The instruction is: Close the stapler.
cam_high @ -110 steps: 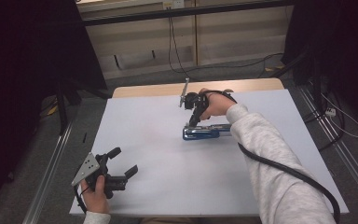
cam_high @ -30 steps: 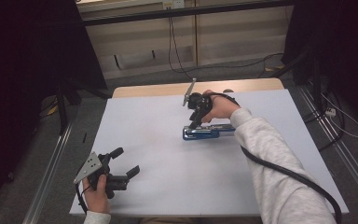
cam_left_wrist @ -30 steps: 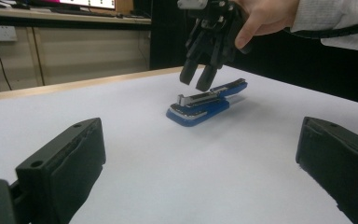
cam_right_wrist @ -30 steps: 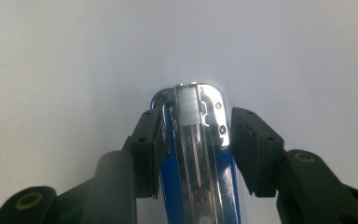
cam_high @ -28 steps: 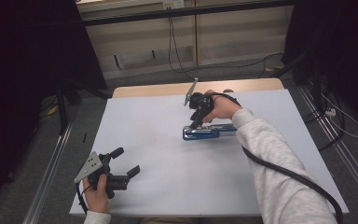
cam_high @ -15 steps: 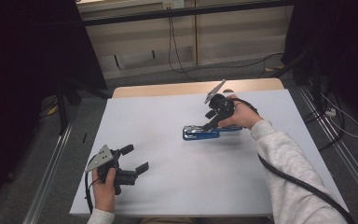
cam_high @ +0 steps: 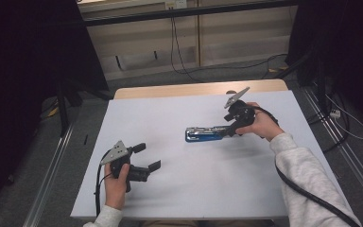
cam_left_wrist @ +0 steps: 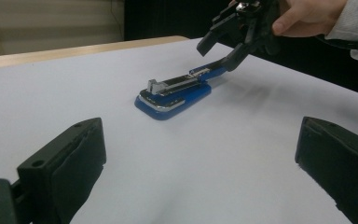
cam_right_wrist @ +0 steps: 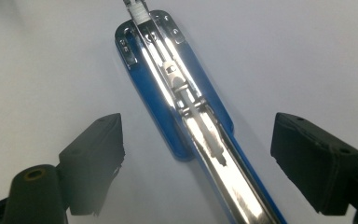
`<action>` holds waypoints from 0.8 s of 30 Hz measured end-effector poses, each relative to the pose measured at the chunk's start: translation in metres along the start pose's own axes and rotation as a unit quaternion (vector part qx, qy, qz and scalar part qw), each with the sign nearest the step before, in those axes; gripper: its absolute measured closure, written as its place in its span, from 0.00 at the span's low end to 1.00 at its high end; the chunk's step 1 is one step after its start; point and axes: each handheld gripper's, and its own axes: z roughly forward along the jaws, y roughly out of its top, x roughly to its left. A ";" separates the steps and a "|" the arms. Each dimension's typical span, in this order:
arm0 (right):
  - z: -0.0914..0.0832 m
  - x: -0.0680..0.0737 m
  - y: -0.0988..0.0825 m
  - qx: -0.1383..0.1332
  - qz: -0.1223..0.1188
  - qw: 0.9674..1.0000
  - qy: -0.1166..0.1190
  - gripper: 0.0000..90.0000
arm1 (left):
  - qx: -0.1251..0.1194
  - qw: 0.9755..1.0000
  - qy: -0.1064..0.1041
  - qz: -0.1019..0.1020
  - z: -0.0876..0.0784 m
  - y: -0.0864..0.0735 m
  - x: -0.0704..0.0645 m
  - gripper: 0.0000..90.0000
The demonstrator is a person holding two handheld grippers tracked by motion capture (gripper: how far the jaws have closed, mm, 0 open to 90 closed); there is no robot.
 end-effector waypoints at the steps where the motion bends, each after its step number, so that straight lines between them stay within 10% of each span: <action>1: 0.000 0.000 0.000 0.000 0.000 1.000 0.000 0.19 | 0.000 1.000 0.000 0.000 0.000 0.000 0.000 0.02; 24: -0.033 0.005 -0.053 -0.054 0.056 0.995 -0.069 0.11 | 0.032 0.999 0.033 -0.014 0.060 0.015 0.013 0.04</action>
